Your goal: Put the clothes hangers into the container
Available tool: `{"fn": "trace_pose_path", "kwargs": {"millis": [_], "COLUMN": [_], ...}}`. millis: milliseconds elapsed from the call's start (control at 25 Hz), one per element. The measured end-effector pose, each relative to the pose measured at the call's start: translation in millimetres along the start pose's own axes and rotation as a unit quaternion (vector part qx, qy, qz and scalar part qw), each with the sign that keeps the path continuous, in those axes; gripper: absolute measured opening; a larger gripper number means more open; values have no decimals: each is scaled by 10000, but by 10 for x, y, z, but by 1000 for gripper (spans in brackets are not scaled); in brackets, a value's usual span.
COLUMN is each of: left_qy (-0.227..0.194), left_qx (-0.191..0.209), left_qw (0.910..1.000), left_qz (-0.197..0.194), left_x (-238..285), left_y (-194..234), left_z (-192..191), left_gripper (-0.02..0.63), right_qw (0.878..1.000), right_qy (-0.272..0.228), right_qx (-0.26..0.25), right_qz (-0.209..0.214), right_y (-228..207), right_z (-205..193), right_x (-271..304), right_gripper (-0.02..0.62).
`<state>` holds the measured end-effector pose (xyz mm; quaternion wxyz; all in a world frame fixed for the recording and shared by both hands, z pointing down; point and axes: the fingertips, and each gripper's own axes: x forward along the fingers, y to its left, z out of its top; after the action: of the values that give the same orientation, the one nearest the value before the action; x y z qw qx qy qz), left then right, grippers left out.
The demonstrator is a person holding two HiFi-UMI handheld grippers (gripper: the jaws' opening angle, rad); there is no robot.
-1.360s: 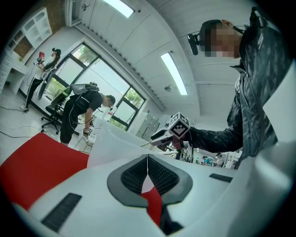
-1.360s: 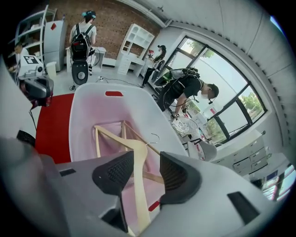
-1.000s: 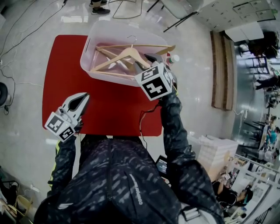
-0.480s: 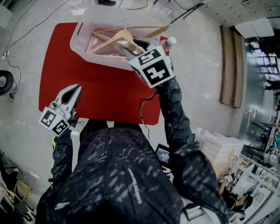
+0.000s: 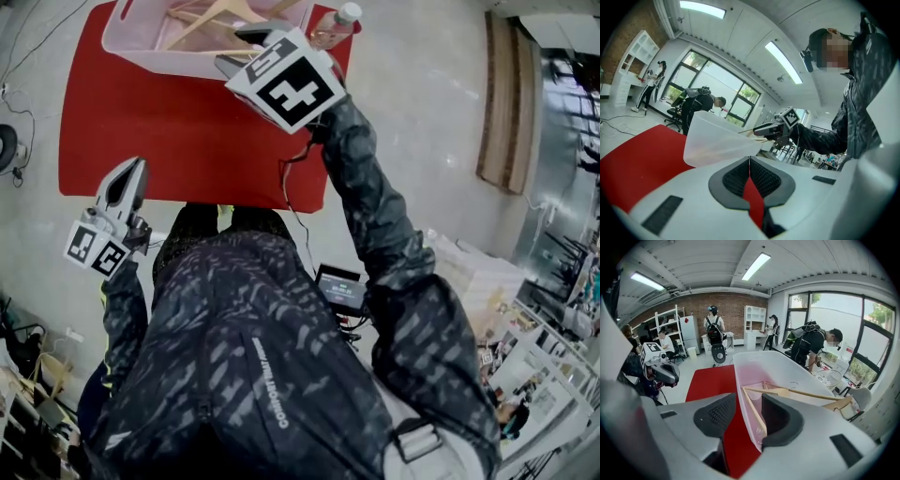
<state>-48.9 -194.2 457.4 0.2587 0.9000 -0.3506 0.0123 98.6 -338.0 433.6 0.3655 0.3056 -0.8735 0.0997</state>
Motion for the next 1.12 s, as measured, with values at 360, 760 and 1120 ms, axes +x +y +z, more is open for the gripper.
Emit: {"fn": "trace_pose_path", "kwargs": {"millis": [360, 760, 1120], "left_qy": [-82, 247, -118], "left_qx": [63, 12, 196], "left_qw": [9999, 9997, 9996], "left_qz": [24, -21, -156], "left_x": [293, 40, -821], "left_y": [-285, -357, -391], "left_z": [127, -173, -186], "left_gripper": [12, 12, 12], "right_qw": [9996, 9957, 9943], "right_qy": [-249, -417, -829], "right_qx": [-70, -683, -124], "right_qz": [137, -461, -655], "right_y": [-104, 1, 820], "right_z": [-87, -110, 185], "right_x": [-66, 130, -450], "right_gripper": [162, 161, 156]}}
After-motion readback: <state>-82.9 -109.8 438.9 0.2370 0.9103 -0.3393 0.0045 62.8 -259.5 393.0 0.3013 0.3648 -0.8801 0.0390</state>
